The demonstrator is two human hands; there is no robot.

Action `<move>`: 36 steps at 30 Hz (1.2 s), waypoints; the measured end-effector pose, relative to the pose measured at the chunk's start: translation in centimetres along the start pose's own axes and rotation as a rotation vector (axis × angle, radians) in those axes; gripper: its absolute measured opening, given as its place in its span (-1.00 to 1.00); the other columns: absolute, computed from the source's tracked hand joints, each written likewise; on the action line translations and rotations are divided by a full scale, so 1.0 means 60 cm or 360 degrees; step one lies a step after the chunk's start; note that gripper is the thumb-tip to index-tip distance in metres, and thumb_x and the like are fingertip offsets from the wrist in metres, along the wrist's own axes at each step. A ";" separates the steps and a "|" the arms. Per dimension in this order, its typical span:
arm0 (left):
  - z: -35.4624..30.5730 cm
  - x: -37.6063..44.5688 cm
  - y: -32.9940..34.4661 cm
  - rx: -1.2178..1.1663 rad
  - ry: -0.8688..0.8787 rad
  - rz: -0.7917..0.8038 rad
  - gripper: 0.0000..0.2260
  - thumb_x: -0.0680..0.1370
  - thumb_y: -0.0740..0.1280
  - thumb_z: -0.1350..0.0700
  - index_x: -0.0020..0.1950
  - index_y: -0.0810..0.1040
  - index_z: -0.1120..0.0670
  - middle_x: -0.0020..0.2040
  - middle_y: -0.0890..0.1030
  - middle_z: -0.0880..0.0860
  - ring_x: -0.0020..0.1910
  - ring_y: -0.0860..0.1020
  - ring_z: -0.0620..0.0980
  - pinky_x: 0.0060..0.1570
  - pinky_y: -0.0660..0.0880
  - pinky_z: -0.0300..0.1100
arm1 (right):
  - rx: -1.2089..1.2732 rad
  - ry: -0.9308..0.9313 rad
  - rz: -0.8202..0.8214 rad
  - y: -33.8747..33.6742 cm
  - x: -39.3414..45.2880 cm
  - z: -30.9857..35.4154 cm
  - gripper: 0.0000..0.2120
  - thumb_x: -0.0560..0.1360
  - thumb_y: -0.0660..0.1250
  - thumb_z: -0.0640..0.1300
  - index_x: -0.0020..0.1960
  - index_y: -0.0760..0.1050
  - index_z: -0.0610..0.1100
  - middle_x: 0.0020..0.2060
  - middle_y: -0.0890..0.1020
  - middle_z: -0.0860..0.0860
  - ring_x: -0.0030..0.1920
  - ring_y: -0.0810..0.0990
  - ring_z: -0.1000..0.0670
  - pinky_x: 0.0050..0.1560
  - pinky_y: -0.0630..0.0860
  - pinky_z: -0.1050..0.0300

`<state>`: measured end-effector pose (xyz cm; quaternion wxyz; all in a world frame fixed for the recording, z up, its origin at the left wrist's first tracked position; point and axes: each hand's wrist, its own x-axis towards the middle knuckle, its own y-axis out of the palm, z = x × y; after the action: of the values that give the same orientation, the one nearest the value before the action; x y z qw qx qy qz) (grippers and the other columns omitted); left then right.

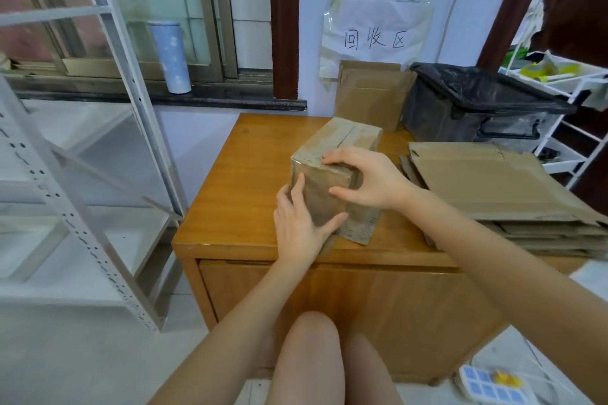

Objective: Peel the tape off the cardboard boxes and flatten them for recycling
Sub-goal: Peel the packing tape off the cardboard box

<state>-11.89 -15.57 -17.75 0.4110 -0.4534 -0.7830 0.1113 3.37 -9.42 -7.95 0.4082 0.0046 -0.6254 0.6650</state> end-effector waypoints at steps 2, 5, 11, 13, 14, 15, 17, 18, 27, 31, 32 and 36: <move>0.011 0.011 -0.021 0.0048 0.0173 -0.0088 -0.26 0.40 0.31 -0.33 0.44 0.17 0.01 0.36 0.32 0.23 0.28 0.40 0.21 0.22 0.43 0.12 | 0.0076 0.0015 0.0069 -0.009 -0.002 -0.002 -0.54 0.39 0.50 -0.04 0.26 0.52 -0.09 0.21 0.58 0.02 0.26 0.51 0.06 0.31 0.43 0.06; 0.017 0.058 -0.062 0.0233 0.0561 -0.0144 -0.35 0.46 0.37 -0.17 0.46 0.27 0.07 0.43 0.34 0.16 0.40 0.32 0.11 0.35 0.26 -0.03 | 0.0144 0.0030 0.0179 -0.018 -0.008 -0.004 -0.53 0.42 0.48 -0.06 0.30 0.50 -0.08 0.27 0.54 0.03 0.35 0.43 0.08 0.41 0.32 0.07; 0.004 0.133 -0.096 0.0426 0.1216 0.0314 -0.59 0.48 0.33 -0.10 0.24 0.56 0.10 0.18 0.60 0.05 0.17 0.54 0.03 0.21 0.47 -0.04 | -0.0072 -0.0050 0.0189 -0.034 -0.023 -0.010 -0.55 0.49 0.32 0.06 0.35 0.46 -0.03 0.30 0.51 0.08 0.27 0.45 0.01 0.27 0.44 0.00; 0.003 0.138 -0.096 0.0359 0.1227 0.0349 -0.60 0.46 0.34 -0.10 0.18 0.59 0.11 0.12 0.62 0.04 0.08 0.57 0.02 0.06 0.52 -0.07 | -0.0120 -0.0088 0.0148 -0.030 -0.031 -0.010 -0.56 0.51 0.26 0.09 0.35 0.47 -0.04 0.28 0.53 0.02 0.24 0.49 0.01 0.24 0.48 0.02; 0.002 0.139 -0.096 0.0329 0.1230 0.0345 -0.61 0.45 0.35 -0.11 0.16 0.60 0.11 0.09 0.64 0.03 0.05 0.58 0.02 0.02 0.53 -0.07 | -0.0093 -0.0090 0.0115 -0.027 -0.034 -0.011 -0.57 0.52 0.26 0.08 0.33 0.48 -0.05 0.26 0.54 0.00 0.24 0.51 0.01 0.24 0.49 0.03; 0.001 0.139 -0.096 0.0308 0.1231 0.0333 -0.61 0.44 0.36 -0.10 0.14 0.62 0.12 0.07 0.65 0.04 0.02 0.59 0.02 -0.01 0.54 -0.07 | -0.0045 -0.0090 0.0070 -0.025 -0.037 -0.013 -0.58 0.51 0.28 0.06 0.31 0.50 -0.07 0.24 0.55 -0.01 0.24 0.51 0.02 0.26 0.48 0.02; -0.002 0.138 -0.096 0.0284 0.1228 0.0301 -0.63 0.42 0.38 -0.09 0.10 0.64 0.12 0.03 0.66 0.04 -0.01 0.60 0.02 -0.05 0.55 -0.07 | 0.0028 -0.0107 -0.0029 -0.020 -0.039 -0.016 -0.61 0.50 0.33 0.02 0.27 0.53 -0.12 0.22 0.58 -0.03 0.26 0.52 0.05 0.34 0.42 0.00; -0.003 0.138 -0.097 0.0278 0.1230 0.0291 -0.63 0.41 0.39 -0.09 0.09 0.64 0.12 0.02 0.67 0.04 -0.03 0.61 0.02 -0.07 0.56 -0.07 | 0.0037 -0.0121 -0.0066 -0.018 -0.040 -0.018 -0.62 0.49 0.35 0.00 0.25 0.55 -0.14 0.22 0.59 -0.04 0.27 0.51 0.06 0.37 0.39 -0.01; -0.011 0.145 -0.104 0.0336 0.1324 0.0289 -0.64 0.49 0.28 -0.12 0.07 0.66 0.10 0.00 0.67 0.01 -0.07 0.61 -0.01 -0.18 0.57 -0.07 | -0.0369 -0.0353 -0.0192 -0.013 -0.039 -0.007 -0.74 0.55 0.25 -0.04 -0.07 0.54 -0.25 0.17 0.58 -0.23 0.09 0.62 -0.17 0.19 0.53 -0.07; -0.007 0.147 -0.105 0.0405 0.1426 0.0239 -0.65 0.53 0.23 -0.08 0.05 0.65 0.13 -0.02 0.67 0.04 -0.11 0.62 0.02 -0.23 0.58 -0.04 | -0.0625 -0.0611 -0.0147 -0.022 -0.043 -0.012 -0.80 0.56 0.31 -0.10 -0.02 0.59 -0.24 0.16 0.58 -0.22 0.08 0.61 -0.16 0.09 0.58 0.00; -0.005 0.147 -0.106 0.0422 0.1450 0.0211 -0.67 0.53 0.24 -0.07 0.05 0.64 0.13 -0.03 0.67 0.05 -0.12 0.63 0.02 -0.25 0.58 -0.05 | -0.0647 -0.0636 -0.0141 -0.022 -0.045 -0.011 -0.81 0.55 0.33 -0.11 -0.02 0.60 -0.25 0.14 0.60 -0.21 0.09 0.61 -0.15 0.10 0.57 -0.02; -0.006 0.146 -0.098 0.0480 0.1568 0.0090 -0.74 0.54 0.29 0.00 0.03 0.64 0.15 -0.05 0.67 0.07 -0.17 0.63 0.05 -0.28 0.57 -0.07 | -0.0511 -0.0490 -0.0226 -0.018 -0.048 -0.003 -0.83 0.54 0.31 -0.15 -0.03 0.61 -0.24 0.07 0.65 -0.15 0.08 0.62 -0.11 0.09 0.58 -0.01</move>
<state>-17.46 -11.93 -9.56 0.7887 -0.4088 -0.4591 0.0074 5.96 -10.96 -8.56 0.3493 0.0850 -0.7762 0.5180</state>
